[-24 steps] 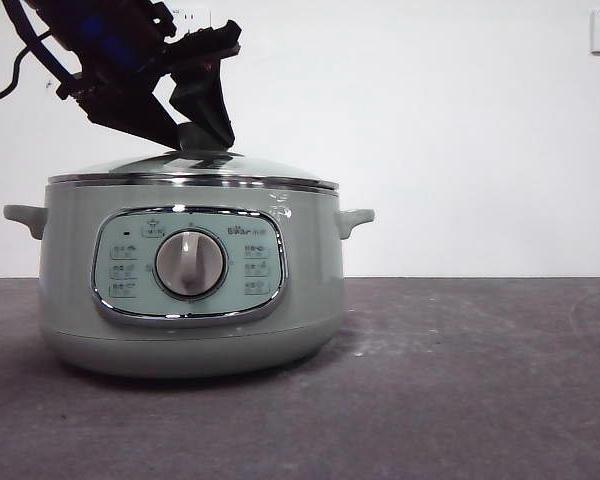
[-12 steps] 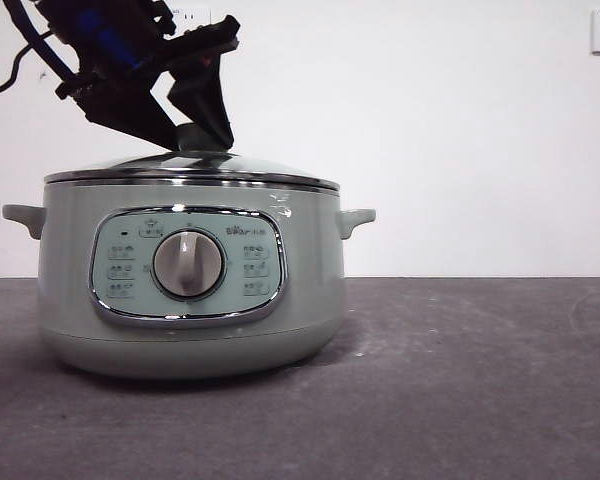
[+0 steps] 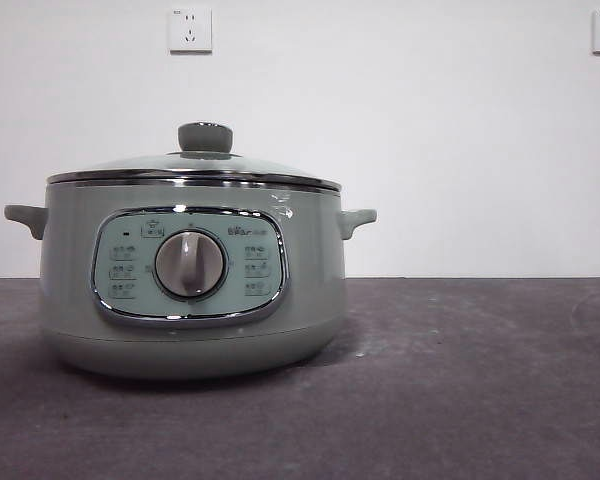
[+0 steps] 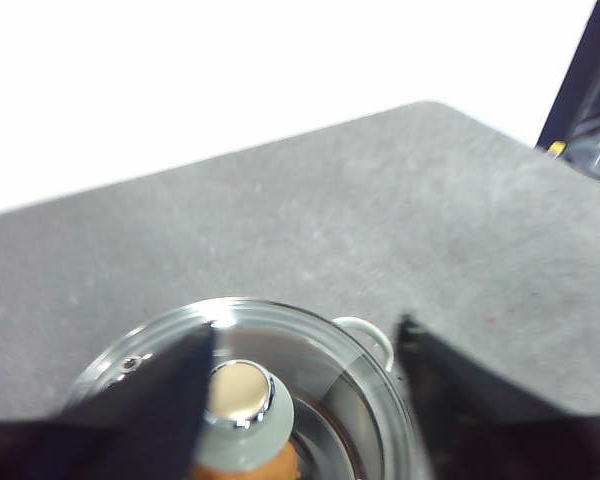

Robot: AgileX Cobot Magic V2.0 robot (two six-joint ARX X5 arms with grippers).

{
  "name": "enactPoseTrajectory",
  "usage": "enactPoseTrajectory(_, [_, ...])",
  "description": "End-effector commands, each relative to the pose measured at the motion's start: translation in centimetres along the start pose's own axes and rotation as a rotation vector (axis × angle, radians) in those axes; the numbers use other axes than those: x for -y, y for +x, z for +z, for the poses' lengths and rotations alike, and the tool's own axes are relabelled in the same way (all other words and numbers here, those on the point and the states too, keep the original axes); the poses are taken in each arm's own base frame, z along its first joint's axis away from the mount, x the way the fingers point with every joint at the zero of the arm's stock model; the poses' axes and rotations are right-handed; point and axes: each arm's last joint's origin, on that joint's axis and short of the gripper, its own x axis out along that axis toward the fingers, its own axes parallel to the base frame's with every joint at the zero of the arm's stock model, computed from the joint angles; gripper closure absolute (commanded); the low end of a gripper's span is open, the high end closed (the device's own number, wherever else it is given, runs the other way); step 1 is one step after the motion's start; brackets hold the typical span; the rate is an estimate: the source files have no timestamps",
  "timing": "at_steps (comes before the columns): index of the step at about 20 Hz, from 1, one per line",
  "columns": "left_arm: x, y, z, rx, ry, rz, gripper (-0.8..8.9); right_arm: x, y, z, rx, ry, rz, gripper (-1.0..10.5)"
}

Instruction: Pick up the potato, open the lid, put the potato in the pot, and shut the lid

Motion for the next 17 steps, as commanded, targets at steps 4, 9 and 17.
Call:
enactPoseTrajectory(4, [-0.2,-3.4,-0.7,-0.014,0.068,0.074,8.21,-0.3,2.0,-3.9,0.155,0.014,0.004,9.6])
enactPoseTrajectory(9, [0.1,-3.8,-4.2,-0.050,0.103,0.095,8.21,-0.8,4.8,-9.3,0.272,0.047,0.009,9.6])
enactPoseTrajectory(17, [0.4,-3.3,-7.7,-0.110,0.101,0.065,8.18,-1.2,7.1,-13.4,0.214,0.080,0.011,9.5])
